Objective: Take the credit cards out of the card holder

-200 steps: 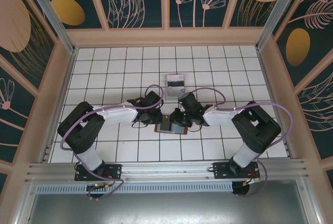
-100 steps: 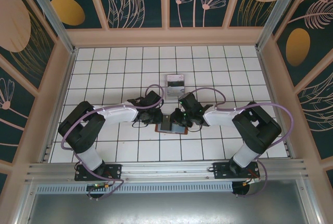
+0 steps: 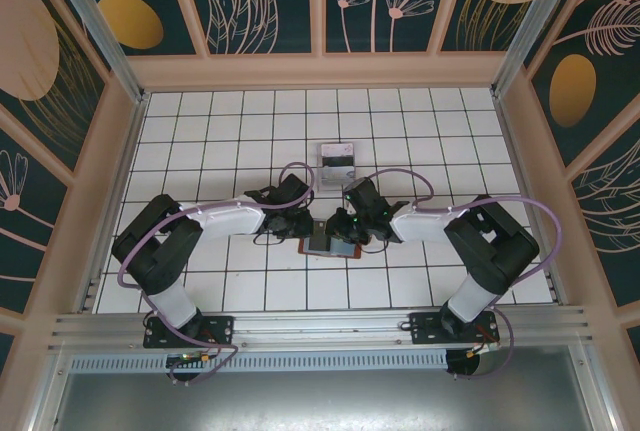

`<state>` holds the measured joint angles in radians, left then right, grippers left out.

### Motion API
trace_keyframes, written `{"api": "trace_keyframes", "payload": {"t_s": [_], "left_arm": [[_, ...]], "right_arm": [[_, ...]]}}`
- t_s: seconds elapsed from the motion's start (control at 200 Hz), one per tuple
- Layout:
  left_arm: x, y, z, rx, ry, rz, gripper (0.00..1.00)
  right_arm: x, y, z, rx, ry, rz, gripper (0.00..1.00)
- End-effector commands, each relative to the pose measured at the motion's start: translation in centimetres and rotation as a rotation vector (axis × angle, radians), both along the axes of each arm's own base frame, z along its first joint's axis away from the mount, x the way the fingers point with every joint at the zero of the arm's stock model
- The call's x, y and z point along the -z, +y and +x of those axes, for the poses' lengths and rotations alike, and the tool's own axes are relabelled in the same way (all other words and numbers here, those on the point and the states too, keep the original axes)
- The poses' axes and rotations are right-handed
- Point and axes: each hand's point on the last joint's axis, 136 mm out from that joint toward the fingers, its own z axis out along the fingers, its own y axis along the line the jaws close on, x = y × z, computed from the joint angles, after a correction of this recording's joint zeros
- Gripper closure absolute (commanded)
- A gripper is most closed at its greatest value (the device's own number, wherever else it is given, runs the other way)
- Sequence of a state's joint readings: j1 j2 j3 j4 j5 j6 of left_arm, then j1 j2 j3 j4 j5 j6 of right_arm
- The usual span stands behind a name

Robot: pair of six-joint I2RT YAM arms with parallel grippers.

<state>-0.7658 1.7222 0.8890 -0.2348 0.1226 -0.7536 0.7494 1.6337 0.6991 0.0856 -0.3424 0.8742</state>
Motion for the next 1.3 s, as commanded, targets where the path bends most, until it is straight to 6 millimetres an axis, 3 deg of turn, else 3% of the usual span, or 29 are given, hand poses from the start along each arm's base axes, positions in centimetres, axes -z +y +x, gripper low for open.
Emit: {"api": "trace_keyframes", "payload": {"t_s": [0.0, 0.315, 0.741, 1.296], "left_arm": [[5.8, 3.6, -5.5, 0.029, 0.224, 0.156, 0.77], [6.0, 4.0, -5.6, 0.024, 0.221, 0.17, 0.77], [5.7, 4.4, -5.6, 0.016, 0.213, 0.186, 0.76], [4.3, 3.3, -5.8, 0.015, 0.21, 0.1, 0.74]], "right_arm": [[0.6, 0.3, -0.7, -0.014, 0.028, 0.032, 0.83], [-0.2, -0.4, -0.5, 0.01, 0.009, 0.039, 0.92], [-1.5, -2.8, -0.4, 0.063, -0.029, 0.028, 1.0], [-4.8, -5.8, 0.6, 0.083, -0.132, -0.006, 1.0]]}}
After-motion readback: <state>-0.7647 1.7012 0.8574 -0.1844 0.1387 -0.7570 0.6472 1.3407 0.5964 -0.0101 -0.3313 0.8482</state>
